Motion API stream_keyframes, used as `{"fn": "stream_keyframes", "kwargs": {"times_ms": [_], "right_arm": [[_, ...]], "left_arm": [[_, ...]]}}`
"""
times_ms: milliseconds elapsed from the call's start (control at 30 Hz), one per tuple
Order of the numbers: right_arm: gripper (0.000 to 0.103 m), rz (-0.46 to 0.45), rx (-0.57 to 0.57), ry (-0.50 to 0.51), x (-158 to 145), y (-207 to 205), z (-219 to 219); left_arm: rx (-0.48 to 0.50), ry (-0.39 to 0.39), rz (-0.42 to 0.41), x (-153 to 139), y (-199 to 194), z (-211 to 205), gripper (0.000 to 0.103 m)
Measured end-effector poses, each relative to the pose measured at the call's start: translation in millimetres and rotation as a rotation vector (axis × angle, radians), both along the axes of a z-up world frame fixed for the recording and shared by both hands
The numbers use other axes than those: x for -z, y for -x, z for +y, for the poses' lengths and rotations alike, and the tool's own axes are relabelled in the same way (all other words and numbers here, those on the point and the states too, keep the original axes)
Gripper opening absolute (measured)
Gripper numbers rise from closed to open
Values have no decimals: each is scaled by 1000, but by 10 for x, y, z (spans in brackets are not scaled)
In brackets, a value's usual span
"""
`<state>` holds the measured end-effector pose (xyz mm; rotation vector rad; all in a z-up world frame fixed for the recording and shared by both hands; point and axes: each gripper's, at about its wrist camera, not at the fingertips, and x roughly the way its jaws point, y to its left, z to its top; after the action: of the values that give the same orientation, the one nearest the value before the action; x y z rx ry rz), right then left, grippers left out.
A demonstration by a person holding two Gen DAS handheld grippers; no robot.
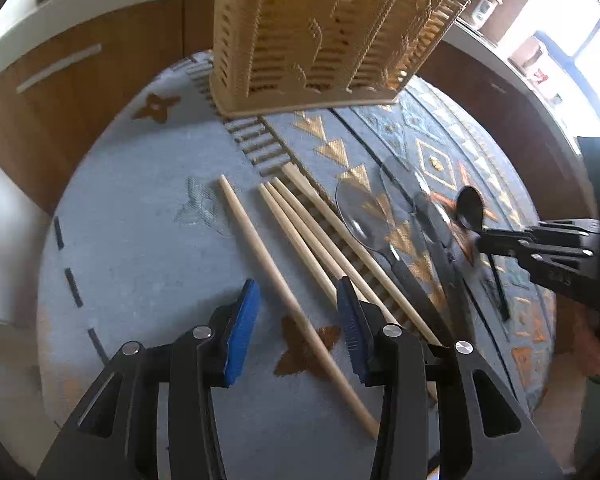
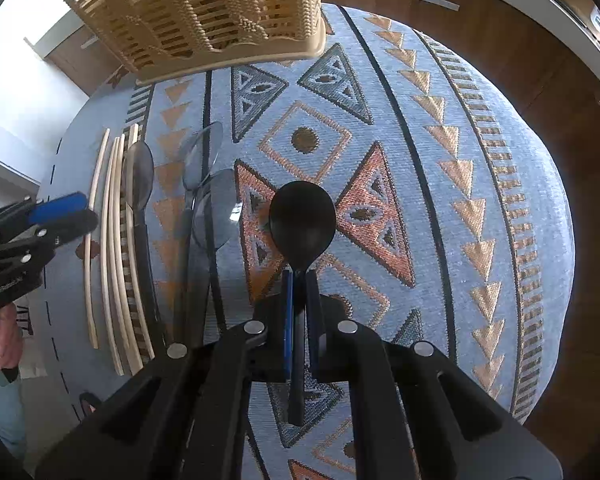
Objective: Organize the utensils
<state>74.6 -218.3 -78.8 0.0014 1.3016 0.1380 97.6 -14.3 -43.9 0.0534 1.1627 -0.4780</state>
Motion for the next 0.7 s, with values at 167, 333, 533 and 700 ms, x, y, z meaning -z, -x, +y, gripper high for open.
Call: {"fn": "stream_keyframes", "kwargs": {"times_ms": [167, 333, 533, 700], "right_arm": [[5, 2, -13, 31, 52, -16, 86], [5, -18, -23, 41, 25, 68, 261], [5, -57, 9, -9, -153, 121, 182], [5, -29, 54, 3, -92, 54, 27]], "left_arm": [[32, -110, -48, -16, 55, -189, 3], [45, -146, -109, -30, 140, -248, 0], [31, -38, -103, -193, 168, 95, 0], [36, 25, -27, -129, 69, 243, 0]]}}
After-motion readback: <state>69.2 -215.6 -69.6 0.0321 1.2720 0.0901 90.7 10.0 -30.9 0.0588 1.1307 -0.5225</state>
